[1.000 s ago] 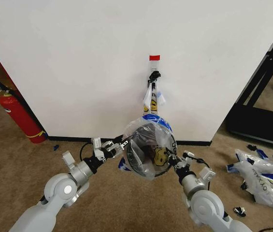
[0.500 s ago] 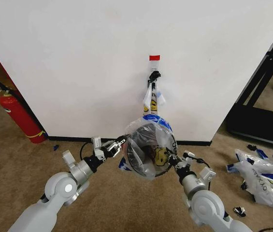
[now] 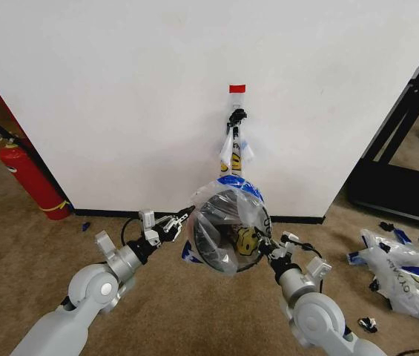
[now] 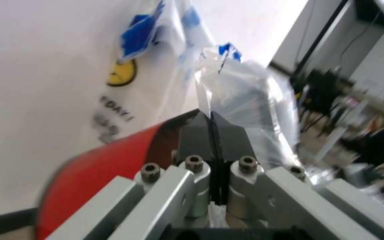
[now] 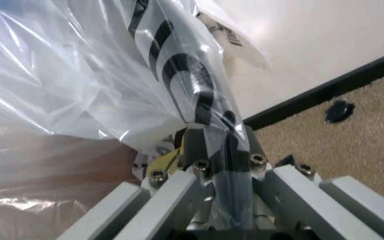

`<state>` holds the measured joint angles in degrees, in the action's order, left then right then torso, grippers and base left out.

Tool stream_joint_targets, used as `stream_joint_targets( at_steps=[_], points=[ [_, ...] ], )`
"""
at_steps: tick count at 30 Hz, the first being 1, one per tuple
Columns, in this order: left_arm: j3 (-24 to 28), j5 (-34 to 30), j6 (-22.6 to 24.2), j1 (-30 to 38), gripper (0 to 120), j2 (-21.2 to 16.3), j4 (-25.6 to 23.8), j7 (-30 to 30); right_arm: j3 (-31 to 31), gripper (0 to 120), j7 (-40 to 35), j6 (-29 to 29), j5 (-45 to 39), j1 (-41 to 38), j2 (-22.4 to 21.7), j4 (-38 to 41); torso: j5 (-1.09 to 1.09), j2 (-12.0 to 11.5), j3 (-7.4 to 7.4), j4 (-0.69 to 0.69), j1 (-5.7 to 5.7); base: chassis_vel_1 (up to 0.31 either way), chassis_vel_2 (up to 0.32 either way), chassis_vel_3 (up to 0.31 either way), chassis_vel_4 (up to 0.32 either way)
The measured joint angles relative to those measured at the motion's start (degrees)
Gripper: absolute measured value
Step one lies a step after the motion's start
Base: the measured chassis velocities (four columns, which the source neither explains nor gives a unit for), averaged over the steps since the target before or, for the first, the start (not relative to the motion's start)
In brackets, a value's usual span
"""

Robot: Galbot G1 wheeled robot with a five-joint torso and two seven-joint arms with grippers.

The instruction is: Pick up the garbage bag from the wall and place it over the trash bin.

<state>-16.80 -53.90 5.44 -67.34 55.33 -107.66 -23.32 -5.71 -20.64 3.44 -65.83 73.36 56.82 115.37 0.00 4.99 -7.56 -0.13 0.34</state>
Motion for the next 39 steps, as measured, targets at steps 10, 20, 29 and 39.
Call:
stream_joint_targets(
  at_steps=[10, 20, 29, 39],
  points=[
    [0.98, 13.76, -4.19, 0.48, 0, 0.29, 4.54, 0.83, -0.06, 0, -0.09, -1.75, -1.63, 0.60, -0.19, 1.57, 0.00, 0.00, 0.00, 0.00, 0.00, 0.000, 0.000, 0.000, 0.000],
    [1.50, 17.46, -4.18, 1.82, 0, 0.60, 5.85, 7.79, 1.01, 0, -0.06, -2.55, -1.55, 1.23, -0.19, 1.73, -0.01, 0.00, 0.00, 0.00, 0.00, 0.000, 0.000, 0.000, 0.000],
    [1.25, 18.71, -8.05, -0.80, 11, -0.74, 4.15, 8.13, 1.25, 0, -0.41, -2.37, -1.45, 0.45, 0.22, 0.98, -0.01, 0.00, 0.00, 0.00, 0.00, 0.000, 0.000, 0.000, 0.000],
    [-3.17, 34.65, -13.12, -6.25, 50, -2.70, 3.17, 7.25, -0.57, 0, -1.84, -1.92, -3.62, -3.19, 1.46, -1.89, -0.01, 0.00, 0.00, 0.00, 0.00, 0.000, 0.000, 0.000, 0.000]
  ],
)
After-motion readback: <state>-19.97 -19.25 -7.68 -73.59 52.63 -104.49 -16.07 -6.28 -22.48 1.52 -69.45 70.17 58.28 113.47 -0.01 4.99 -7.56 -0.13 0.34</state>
